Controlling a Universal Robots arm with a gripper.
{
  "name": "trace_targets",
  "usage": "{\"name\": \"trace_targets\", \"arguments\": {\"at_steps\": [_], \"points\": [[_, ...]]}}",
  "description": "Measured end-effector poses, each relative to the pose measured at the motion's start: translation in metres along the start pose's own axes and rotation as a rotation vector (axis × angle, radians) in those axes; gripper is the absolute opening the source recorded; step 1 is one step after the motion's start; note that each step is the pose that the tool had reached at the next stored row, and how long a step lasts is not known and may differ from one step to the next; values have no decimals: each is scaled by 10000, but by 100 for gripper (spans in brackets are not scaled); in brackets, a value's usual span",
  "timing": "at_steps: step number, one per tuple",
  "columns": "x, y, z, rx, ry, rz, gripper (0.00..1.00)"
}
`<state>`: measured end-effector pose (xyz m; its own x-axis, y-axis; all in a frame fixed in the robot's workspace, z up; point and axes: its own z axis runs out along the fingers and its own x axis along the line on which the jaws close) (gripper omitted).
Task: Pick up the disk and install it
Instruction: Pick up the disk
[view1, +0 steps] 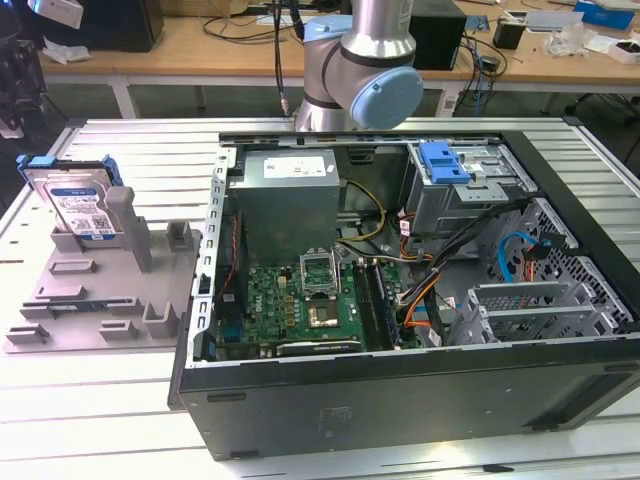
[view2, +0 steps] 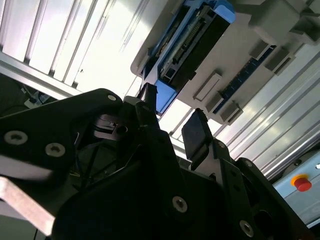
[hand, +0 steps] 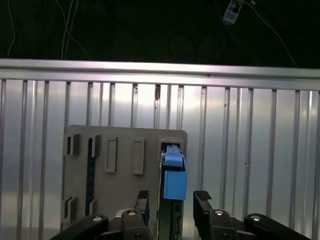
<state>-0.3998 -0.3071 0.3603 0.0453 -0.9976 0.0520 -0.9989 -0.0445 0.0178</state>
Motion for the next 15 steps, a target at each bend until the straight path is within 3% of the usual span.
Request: {"name": "trace_targets", "arguments": {"at_steps": [7,15], "points": [[-1,-1,22,0,6,0,48],[-5,-17,98,-2,6,0,48]]}}
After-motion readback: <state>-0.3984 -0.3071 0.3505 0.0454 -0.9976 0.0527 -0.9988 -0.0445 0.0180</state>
